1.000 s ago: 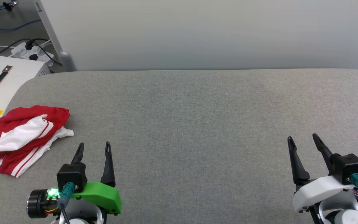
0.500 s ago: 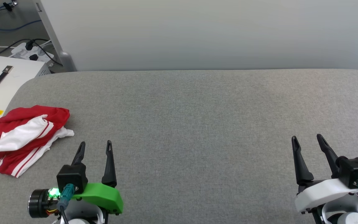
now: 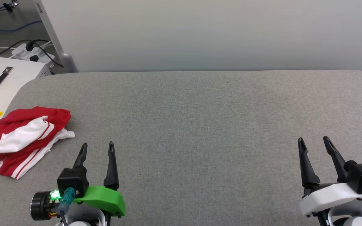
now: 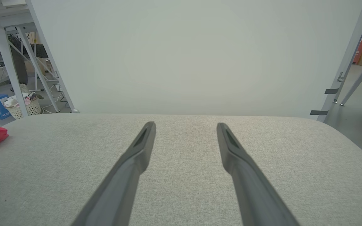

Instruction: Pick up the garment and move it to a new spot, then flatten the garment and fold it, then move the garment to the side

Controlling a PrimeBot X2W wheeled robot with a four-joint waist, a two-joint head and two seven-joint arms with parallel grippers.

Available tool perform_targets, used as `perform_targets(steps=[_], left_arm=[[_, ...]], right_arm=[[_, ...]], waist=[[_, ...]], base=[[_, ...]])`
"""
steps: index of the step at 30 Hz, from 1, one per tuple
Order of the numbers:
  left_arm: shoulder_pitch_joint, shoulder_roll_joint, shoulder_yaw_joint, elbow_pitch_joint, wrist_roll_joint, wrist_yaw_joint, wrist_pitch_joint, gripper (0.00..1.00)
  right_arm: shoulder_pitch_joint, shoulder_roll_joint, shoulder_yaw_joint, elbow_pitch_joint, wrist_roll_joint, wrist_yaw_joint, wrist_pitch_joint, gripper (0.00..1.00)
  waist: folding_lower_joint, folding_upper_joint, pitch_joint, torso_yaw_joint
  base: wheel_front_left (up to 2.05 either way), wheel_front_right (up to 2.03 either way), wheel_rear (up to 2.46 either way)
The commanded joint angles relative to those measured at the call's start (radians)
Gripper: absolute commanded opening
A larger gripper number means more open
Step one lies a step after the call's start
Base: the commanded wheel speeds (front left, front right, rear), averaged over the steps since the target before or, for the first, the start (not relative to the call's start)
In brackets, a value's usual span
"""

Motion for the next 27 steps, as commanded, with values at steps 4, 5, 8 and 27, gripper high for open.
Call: perform_targets(steps=[4, 5, 8, 27], left_arm=[[0.008, -0.002, -0.004, 0.003, -0.012, 0.006, -0.017, 1.00], [0.008, -0.002, -0.004, 0.004, -0.013, 0.005, -0.019, 1.00], [0.008, -0.003, -0.007, 0.005, -0.019, 0.003, -0.032, 1.00], [0.016, -0.003, -0.014, 0.016, -0.025, 0.002, -0.071, 1.00]], right_arm=[[0.017, 0.000, -0.005, -0.010, 0.018, 0.000, -0.017, 1.00], [0.017, 0.000, -0.006, -0.010, 0.019, 0.000, -0.019, 1.00], [0.021, 0.000, -0.007, -0.013, 0.027, 0.000, -0.032, 1.00], [0.041, 0.001, -0.002, -0.020, 0.017, -0.001, -0.070, 1.00]], waist=[[0.0000, 0.0000, 0.001, 0.000], [0.0000, 0.0000, 0.001, 0.000], [0.0000, 0.0000, 0.002, 0.000], [0.0000, 0.0000, 0.002, -0.002]], base=[[0.00, 0.00, 0.00], [0.00, 0.00, 0.00], [0.00, 0.00, 0.00], [0.00, 0.00, 0.00]])
